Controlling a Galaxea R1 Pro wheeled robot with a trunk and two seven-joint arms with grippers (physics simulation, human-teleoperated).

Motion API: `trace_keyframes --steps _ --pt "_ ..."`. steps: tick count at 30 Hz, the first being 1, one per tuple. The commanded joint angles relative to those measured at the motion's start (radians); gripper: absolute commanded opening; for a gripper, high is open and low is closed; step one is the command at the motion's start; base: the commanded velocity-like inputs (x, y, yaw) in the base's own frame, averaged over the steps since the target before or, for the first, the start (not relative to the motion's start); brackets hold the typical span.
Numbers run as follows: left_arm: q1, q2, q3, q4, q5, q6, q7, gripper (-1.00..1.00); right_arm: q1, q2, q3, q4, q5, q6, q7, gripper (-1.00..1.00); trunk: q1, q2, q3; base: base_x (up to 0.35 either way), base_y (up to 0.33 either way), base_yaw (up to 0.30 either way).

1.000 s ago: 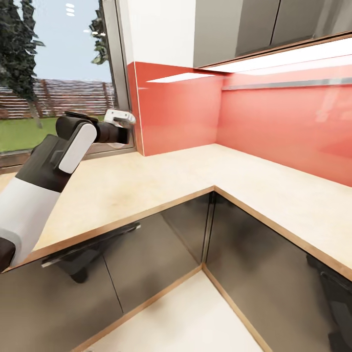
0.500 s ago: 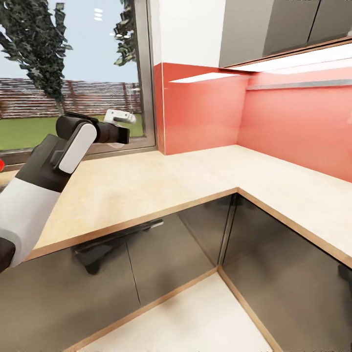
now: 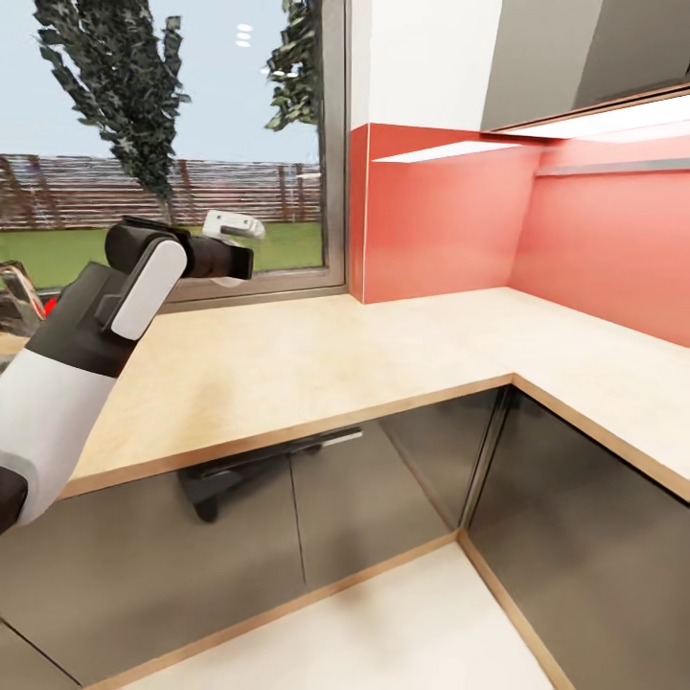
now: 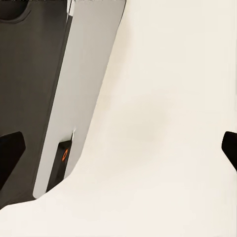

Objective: Set up a coffee station on the kitchen countertop: keep the coffee maker on the countertop, move the bottle of coffee from the kitchen shelf to the counter next to the coffee maker, place a paper coffee filter on top of the coffee maker, put the saucer next to the coffee maker with the coffee cup on the saucer, and place the electric kettle next to the coffee maker.

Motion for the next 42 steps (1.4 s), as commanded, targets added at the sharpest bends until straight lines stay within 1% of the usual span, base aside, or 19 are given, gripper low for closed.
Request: trace_keyframes --steps 1,38,39,40,41,42 --pt "-0.001 0.002 -0.002 -0.002 0.010 0.002 0.009 -1.00 -0.002 0.000 0.008 0.004 0.002 -0.010 0.000 1.00 0.000 0.000 -0.001 -0.001 0.001 0.271" --pt "0.000 0.003 -0.001 -0.008 0.010 0.000 0.011 -1.00 -0.002 0.000 0.008 0.004 0.002 -0.010 0.000 1.00 0.000 0.000 -0.001 0.000 0.000 0.273" --pt "0.000 0.005 -0.001 -0.013 0.009 0.000 0.011 -1.00 -0.002 0.000 0.008 0.004 0.002 -0.010 0.000 1.00 0.000 0.000 -0.001 0.000 0.000 0.273" --pt "0.001 0.022 -0.001 -0.041 0.009 0.000 0.011 -1.00 -0.002 0.000 0.008 0.004 0.002 -0.010 0.000 1.00 0.000 0.000 -0.001 0.000 0.000 0.273" --pt "0.002 0.033 -0.001 -0.057 0.010 0.000 0.011 -1.00 -0.002 0.000 0.008 0.004 0.002 -0.010 0.000 1.00 0.000 0.000 -0.001 0.000 0.000 0.273" --pt "0.008 0.059 -0.002 -0.101 0.010 0.001 0.011 -1.00 -0.002 -0.001 0.008 0.004 0.002 -0.010 0.000 1.00 0.000 0.000 -0.001 0.000 0.000 0.273"
